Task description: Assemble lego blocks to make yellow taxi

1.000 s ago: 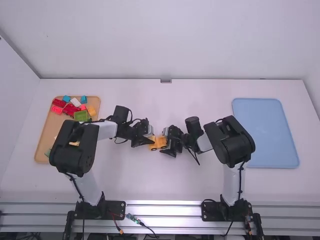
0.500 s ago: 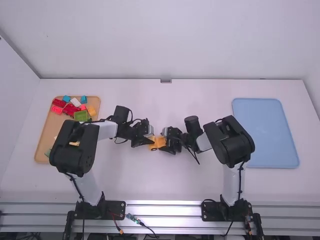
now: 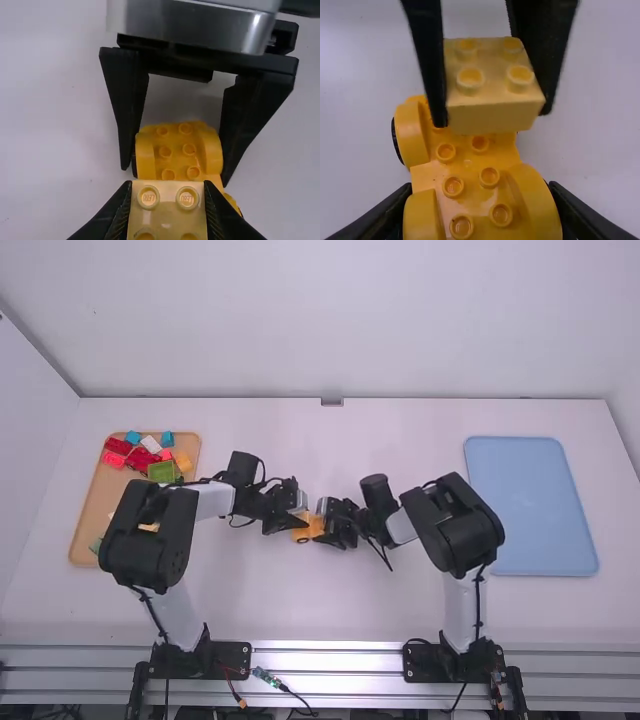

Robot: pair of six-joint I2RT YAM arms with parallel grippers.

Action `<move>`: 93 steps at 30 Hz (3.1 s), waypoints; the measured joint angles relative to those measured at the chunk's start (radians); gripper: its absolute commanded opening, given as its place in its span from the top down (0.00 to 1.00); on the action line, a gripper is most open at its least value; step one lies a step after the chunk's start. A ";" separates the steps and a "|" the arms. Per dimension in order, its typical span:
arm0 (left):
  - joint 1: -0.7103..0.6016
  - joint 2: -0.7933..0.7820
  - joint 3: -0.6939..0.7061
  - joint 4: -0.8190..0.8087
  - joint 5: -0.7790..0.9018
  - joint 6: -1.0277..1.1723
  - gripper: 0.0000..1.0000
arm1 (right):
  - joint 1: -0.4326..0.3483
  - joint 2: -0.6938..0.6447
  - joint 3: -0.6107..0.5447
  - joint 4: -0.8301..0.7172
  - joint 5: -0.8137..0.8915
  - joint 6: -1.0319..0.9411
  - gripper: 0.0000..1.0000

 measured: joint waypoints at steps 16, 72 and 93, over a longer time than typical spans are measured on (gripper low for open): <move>0.000 0.000 0.000 0.000 0.000 0.000 0.98 | 0.012 0.000 0.001 0.031 0.085 0.125 0.12; -0.008 0.000 -0.039 0.021 0.011 0.083 0.98 | -0.001 0.000 0.003 -0.027 -0.031 -0.005 0.40; -0.047 0.000 -0.039 0.007 0.005 0.080 0.98 | -0.001 0.000 0.003 -0.063 -0.072 -0.057 0.40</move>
